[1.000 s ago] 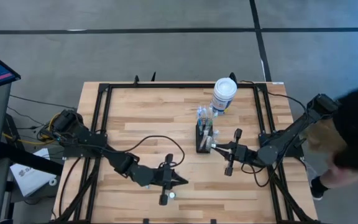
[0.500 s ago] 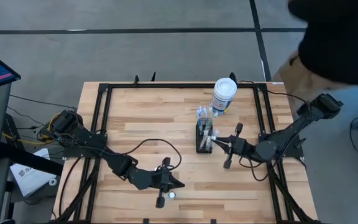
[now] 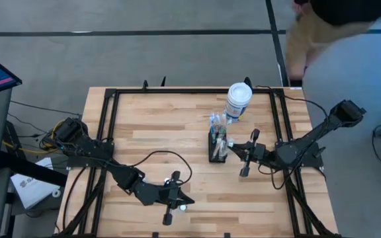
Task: Pick & Place toothbrushing station
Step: Put the green toothbrush into the wire mesh organizer
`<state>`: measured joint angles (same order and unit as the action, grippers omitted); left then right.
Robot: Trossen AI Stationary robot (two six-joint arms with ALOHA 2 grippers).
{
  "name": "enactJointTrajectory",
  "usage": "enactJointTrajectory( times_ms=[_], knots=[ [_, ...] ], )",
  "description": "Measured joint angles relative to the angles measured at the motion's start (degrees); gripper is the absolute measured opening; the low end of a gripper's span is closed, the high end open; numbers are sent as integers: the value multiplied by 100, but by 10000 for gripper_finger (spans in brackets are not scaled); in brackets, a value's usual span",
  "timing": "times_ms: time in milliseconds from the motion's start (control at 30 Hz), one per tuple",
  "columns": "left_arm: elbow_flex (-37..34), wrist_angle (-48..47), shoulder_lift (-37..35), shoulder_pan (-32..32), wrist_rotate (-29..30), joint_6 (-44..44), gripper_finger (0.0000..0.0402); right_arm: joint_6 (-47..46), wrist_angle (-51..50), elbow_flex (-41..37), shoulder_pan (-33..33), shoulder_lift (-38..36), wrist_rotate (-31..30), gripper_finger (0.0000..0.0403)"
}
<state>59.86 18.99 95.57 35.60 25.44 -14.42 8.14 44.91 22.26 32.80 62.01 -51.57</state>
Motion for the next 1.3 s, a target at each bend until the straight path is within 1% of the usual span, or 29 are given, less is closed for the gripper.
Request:
enactJointTrajectory(
  times_ms=[100,167,267,333,400,533,1100,1300],
  knots=[
    [0,24,2,1,1,1,4,211,755,-363,-36,5,72,4],
    [0,43,2,1,1,7,4,205,1048,-556,-104,-3,71,4],
    [-2,42,4,1,1,18,4,-81,1093,-773,-226,5,86,2],
    [-2,47,4,1,1,20,4,-260,1129,-861,-307,5,228,2],
    [-2,47,4,1,32,20,4,-350,1132,-875,-362,13,360,2],
    [-2,47,4,1,106,20,4,-463,1123,-874,-376,51,394,2],
    [-2,41,4,1,108,20,4,-997,1190,-872,-426,915,403,2],
    [-2,39,4,1,108,20,4,-1075,1430,-872,-428,1250,403,3]
  ],
)
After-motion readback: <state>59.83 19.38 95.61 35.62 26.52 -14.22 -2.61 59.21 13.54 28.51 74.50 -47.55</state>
